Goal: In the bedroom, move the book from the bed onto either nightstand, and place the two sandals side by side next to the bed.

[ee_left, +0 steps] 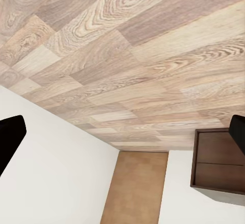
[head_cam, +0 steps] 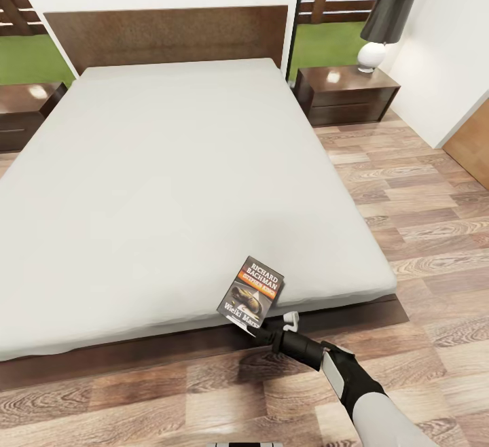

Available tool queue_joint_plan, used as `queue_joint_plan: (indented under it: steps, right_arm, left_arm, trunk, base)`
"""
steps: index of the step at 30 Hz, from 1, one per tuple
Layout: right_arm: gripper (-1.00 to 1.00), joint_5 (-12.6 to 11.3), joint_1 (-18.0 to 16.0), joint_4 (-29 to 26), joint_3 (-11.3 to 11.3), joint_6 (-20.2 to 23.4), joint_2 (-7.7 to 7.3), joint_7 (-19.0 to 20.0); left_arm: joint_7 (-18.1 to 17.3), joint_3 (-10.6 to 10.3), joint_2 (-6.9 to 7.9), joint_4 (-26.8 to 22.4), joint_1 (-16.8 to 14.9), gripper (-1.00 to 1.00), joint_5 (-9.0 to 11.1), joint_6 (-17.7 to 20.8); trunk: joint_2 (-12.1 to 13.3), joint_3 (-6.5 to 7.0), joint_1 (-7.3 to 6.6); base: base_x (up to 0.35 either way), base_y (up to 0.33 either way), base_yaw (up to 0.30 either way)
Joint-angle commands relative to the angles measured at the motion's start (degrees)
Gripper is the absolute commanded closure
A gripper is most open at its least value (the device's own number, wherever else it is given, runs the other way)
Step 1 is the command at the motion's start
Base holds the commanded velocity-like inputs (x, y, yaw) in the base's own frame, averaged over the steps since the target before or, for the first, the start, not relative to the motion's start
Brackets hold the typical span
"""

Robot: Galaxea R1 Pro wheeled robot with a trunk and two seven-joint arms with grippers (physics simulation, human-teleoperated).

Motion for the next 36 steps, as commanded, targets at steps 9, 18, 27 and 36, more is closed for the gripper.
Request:
queue_joint_plan:
  steps: [9,18,27,36]
  right_arm:
    - [1.0,-0.02,-0.21,0.23,-0.3,0.6,0.05,0.29]
    - [1.0,-0.02,-0.26,0.3,-0.3,0.6,0.05,0.26]
    - [1.0,-0.02,-0.27,0.31,-0.3,0.6,0.05,0.26]
    - [1.0,0.01,-0.27,0.31,-0.3,0.49,0.05,0.31]
  left_arm:
    - [0.26,-0.23,0.0,0.06,-0.01,-1.0,-0.21,-0.19]
    - [0.26,-0.23,0.0,0.06,-0.01,-1.0,-0.22,-0.25]
    - [0.29,-0.23,0.0,0.06,-0.01,-1.0,-0.21,-0.35]
    - [0.29,-0.23,0.0,0.06,-0.01,-1.0,-0.2,-0.25]
  trunk:
    - [-0.01,-0.02,0.0]
    - [-0.01,-0.02,0.0]
    - [-0.01,-0.02,0.0]
    - [3.6,1.59,-1.98]
  base:
    - [0.0,0.0,0.0]
    - [0.0,0.0,0.0]
    - [0.0,0.0,0.0]
    - [0.0,0.0,0.0]
